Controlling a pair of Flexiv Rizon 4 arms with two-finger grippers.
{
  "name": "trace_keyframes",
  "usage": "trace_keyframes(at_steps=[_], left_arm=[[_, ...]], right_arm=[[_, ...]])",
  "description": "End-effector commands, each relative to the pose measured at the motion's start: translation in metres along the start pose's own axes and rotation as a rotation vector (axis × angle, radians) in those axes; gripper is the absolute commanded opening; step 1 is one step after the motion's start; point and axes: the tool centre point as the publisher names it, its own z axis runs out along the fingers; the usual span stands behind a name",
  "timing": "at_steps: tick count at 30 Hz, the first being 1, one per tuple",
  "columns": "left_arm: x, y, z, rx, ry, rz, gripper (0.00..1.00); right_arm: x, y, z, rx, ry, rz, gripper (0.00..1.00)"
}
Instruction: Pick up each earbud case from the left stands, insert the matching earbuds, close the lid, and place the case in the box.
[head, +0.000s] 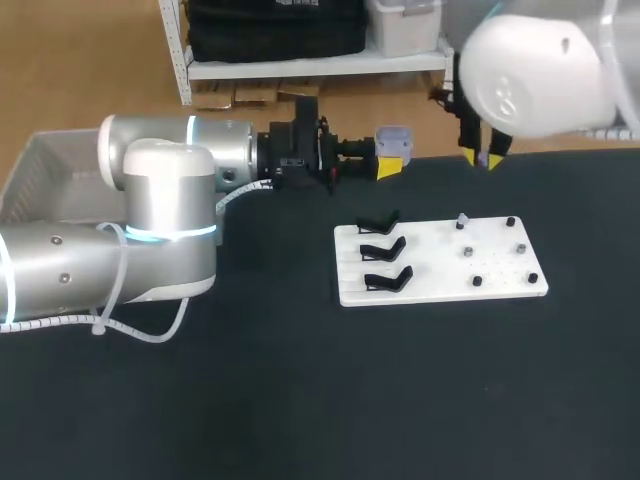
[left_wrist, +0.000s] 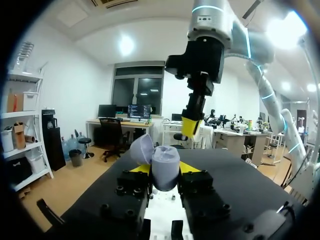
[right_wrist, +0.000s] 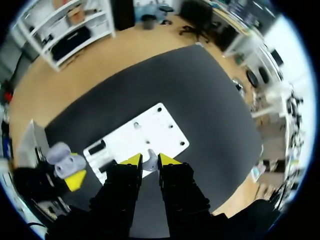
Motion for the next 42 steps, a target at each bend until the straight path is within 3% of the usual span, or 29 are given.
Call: trace_keyframes(at_steps=[1,7,13,16,22,34,42], left_arm=[[0.0,0.002,0.001,0.003,-0.001,0.0,0.0],[0.0,0.002,0.001,0.003,-0.001,0.0,0.0],[0.0,0.002,0.001,0.003,-0.001,0.0,0.0],[0.0,0.002,0.001,0.003,-0.001,0.0,0.0],[0.0,0.002,0.001,0.003,-0.001,0.0,0.0],[0.0,0.002,0.001,0.003,-0.001,0.0,0.0],[0.0,0.002,0.001,0.003,-0.001,0.0,0.0]], right_arm=[[0.006,-0.004,0.002,-0.015,-0.031,0.059,0.0],[0.006,-0.004,0.002,-0.015,-0.031,0.059,0.0],[0.025,0.039,-0.014,-0.04,0.116,0.051,0.0],[0.027,0.051,-0.031,-0.053,0.139,0.054,0.0],[0.026,0.064,-0.046,-0.041,0.12,0.013,0.0],[0.02,0.091,-0.039,-0.074,0.118,-0.01,0.0],[0.02,0.096,-0.036,-0.071,0.126,-0.009,0.0]])
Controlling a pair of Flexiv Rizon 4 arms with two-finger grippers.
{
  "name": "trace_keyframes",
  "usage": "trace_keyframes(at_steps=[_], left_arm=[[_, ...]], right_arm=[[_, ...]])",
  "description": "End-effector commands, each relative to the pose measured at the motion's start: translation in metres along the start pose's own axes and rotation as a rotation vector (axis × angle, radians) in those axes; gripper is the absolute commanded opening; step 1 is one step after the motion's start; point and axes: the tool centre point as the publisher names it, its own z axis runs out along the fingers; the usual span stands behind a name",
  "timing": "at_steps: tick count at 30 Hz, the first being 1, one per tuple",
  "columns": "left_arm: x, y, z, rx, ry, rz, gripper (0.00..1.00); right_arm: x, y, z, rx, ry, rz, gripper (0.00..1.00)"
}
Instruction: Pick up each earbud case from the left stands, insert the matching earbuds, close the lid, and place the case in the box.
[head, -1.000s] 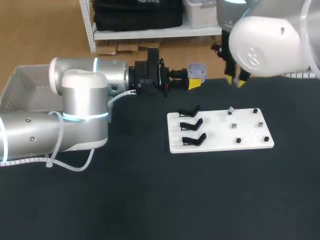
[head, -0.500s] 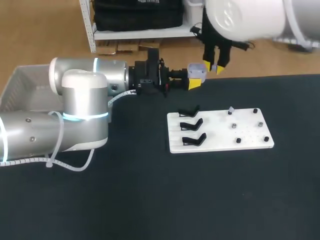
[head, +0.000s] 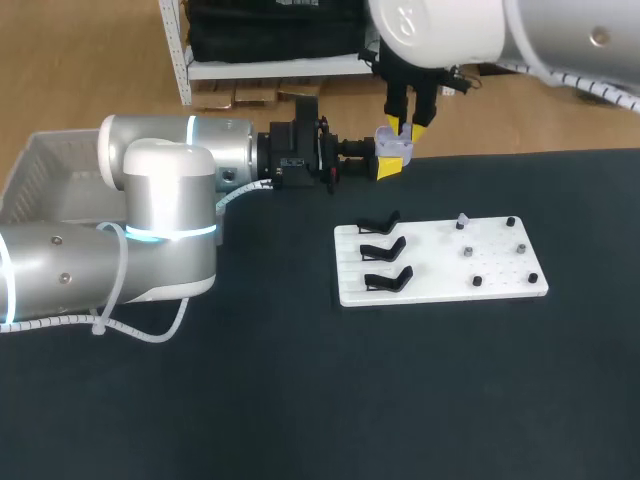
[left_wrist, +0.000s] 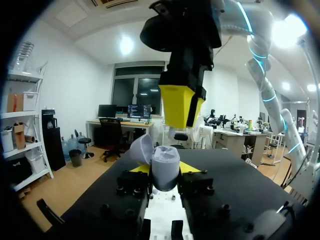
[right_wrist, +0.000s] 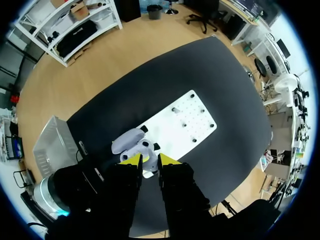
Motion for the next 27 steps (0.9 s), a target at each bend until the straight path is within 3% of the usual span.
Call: trace_keyframes(at_steps=[1,27], left_arm=[[0.0,0.001,0.001,0.003,-0.001,0.0,0.0],[0.0,0.001,0.001,0.003,-0.001,0.0,0.0]], right_arm=[[-0.002,0.003,0.0,0.007,0.007,0.0,0.0],[-0.002,0.008,0.012,0.018,0.026,-0.007,0.0]])
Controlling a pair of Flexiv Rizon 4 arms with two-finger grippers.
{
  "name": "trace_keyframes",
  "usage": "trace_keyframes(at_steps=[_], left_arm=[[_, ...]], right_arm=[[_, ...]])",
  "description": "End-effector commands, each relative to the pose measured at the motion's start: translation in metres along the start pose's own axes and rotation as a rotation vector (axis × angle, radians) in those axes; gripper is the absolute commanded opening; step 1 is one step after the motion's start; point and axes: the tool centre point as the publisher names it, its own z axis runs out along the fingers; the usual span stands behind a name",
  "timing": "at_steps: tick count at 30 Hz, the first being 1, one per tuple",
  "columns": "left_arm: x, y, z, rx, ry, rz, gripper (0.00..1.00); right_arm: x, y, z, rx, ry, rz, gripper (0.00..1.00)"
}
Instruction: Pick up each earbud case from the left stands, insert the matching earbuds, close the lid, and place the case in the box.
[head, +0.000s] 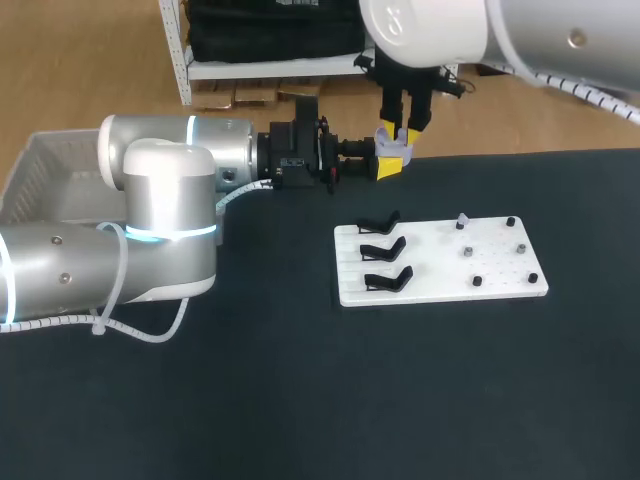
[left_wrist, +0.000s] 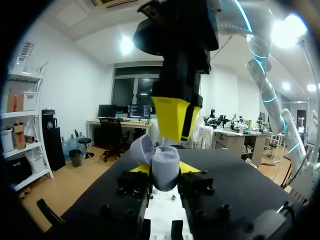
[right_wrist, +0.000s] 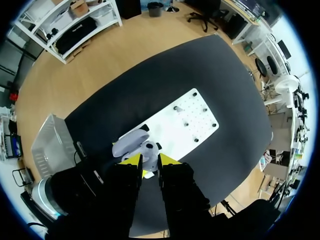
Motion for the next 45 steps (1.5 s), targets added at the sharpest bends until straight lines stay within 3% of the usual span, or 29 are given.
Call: trace_keyframes(at_steps=[1,34,35,36,39,45], left_arm=[[0.0,0.001,0.001,0.002,-0.002,0.001,0.0],[0.0,0.001,0.001,0.002,-0.002,0.001,0.0],[0.0,0.001,0.001,0.002,-0.002,0.001,0.0],[0.0,0.001,0.001,0.002,-0.002,0.001,0.0],[0.0,0.001,0.001,0.002,-0.002,0.001,0.0],[0.0,0.001,0.001,0.002,-0.002,0.001,0.0]], right_arm=[[-0.002,0.004,0.002,0.008,0.006,0.003,0.0],[-0.005,0.001,0.012,0.035,0.024,0.022,0.0],[-0.005,0.001,0.012,0.035,0.024,0.022,0.02],[-0.005,0.001,0.012,0.034,0.024,0.022,0.16],[-0.005,0.001,0.01,0.033,0.022,0.021,0.27],[-0.003,0.001,0.01,0.032,0.022,0.016,0.29]])
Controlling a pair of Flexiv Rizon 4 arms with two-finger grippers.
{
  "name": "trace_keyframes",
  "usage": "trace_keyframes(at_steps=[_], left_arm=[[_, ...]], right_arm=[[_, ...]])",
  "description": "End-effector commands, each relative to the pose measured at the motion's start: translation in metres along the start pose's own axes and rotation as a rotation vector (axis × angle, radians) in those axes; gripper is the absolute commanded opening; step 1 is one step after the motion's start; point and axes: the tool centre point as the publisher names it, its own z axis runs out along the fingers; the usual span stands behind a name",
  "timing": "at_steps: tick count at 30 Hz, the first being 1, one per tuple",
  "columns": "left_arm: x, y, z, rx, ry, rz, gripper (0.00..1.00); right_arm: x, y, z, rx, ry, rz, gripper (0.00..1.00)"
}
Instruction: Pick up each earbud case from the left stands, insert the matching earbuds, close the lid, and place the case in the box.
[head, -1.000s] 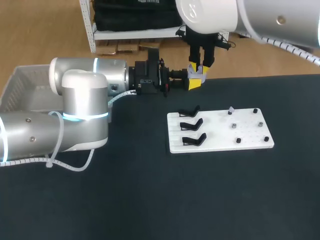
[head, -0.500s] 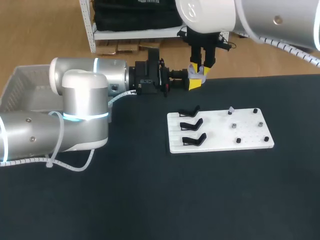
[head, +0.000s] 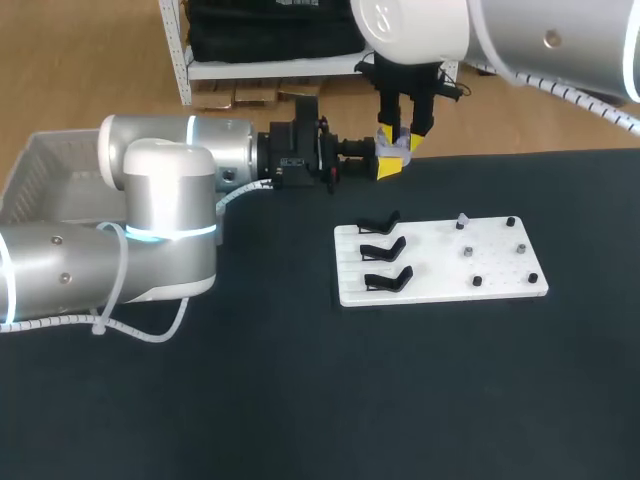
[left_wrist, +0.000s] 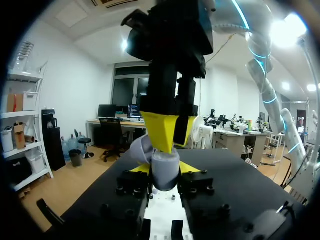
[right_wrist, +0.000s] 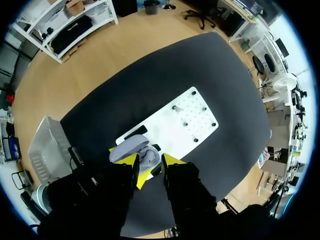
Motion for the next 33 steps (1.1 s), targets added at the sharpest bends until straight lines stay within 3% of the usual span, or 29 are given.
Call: trace_keyframes(at_steps=[1,7,18,20,21,24,26,33], left_arm=[[0.0,0.001,0.001,0.002,-0.001,0.0,0.0],[0.0,0.001,0.001,0.002,-0.001,0.0,0.0],[0.0,0.001,0.001,0.002,-0.001,0.0,0.0],[0.0,0.001,0.001,0.002,-0.001,0.0,0.0],[0.0,0.001,0.001,0.002,-0.001,0.0,0.0],[0.0,0.001,0.001,0.002,-0.001,0.0,0.0],[0.0,0.001,0.001,0.002,-0.001,0.0,0.0],[0.0,0.001,0.001,0.002,-0.001,0.0,0.0]], right_arm=[[0.001,0.0,-0.001,0.002,0.0,0.0,0.29],[0.004,-0.006,-0.013,-0.03,-0.008,-0.011,0.32],[0.012,-0.04,-0.037,-0.242,-0.057,-0.16,0.49],[0.01,-0.048,-0.037,-0.284,-0.083,-0.179,0.91],[0.01,-0.052,-0.037,-0.304,-0.098,-0.202,1.0],[0.008,-0.065,-0.035,-0.362,-0.15,-0.256,1.0],[0.005,-0.073,-0.034,-0.37,-0.233,-0.242,1.0],[0.005,-0.073,-0.034,-0.37,-0.233,-0.242,1.0]])
